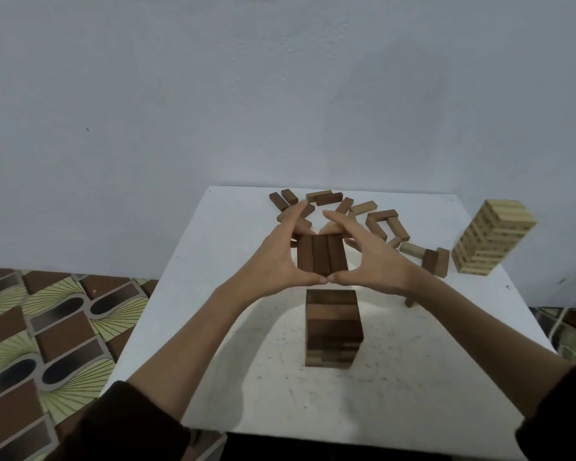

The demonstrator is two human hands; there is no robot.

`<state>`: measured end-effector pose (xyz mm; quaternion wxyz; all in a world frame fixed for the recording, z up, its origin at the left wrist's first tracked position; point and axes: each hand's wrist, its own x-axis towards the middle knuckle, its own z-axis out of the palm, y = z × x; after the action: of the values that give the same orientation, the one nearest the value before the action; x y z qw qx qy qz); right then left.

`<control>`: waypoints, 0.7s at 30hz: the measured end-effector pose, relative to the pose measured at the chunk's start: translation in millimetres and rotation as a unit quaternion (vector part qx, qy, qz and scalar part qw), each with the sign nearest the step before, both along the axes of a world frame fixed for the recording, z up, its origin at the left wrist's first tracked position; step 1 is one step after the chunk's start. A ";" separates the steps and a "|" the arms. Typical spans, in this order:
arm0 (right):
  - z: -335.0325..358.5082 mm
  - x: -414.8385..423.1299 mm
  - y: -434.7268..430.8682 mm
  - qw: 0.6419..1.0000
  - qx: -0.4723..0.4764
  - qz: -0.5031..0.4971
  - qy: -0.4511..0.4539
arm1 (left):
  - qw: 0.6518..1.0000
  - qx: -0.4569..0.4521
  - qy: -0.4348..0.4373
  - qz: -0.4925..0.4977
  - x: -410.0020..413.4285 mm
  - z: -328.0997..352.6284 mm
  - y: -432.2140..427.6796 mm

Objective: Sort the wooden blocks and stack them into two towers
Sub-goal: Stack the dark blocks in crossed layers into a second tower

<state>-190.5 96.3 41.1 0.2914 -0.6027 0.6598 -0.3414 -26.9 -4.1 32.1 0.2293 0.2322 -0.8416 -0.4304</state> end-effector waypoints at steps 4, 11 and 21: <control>5.9 8.7 27.3 1.000 -0.007 -0.006 0.003 | 1.000 0.009 0.009 -0.013 11.4 6.1 24.0; -6.0 18.9 53.1 1.000 0.008 -0.004 0.010 | 0.999 0.011 -0.030 -0.029 23.2 0.2 48.3; -8.1 25.0 68.0 0.998 0.039 -0.001 0.043 | 0.998 0.028 -0.051 -0.039 30.0 -16.7 56.7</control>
<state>-165.6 164.3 33.0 0.2855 -0.6049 0.6849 -0.2891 3.1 52.6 15.4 0.1625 0.2272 -0.8480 -0.4504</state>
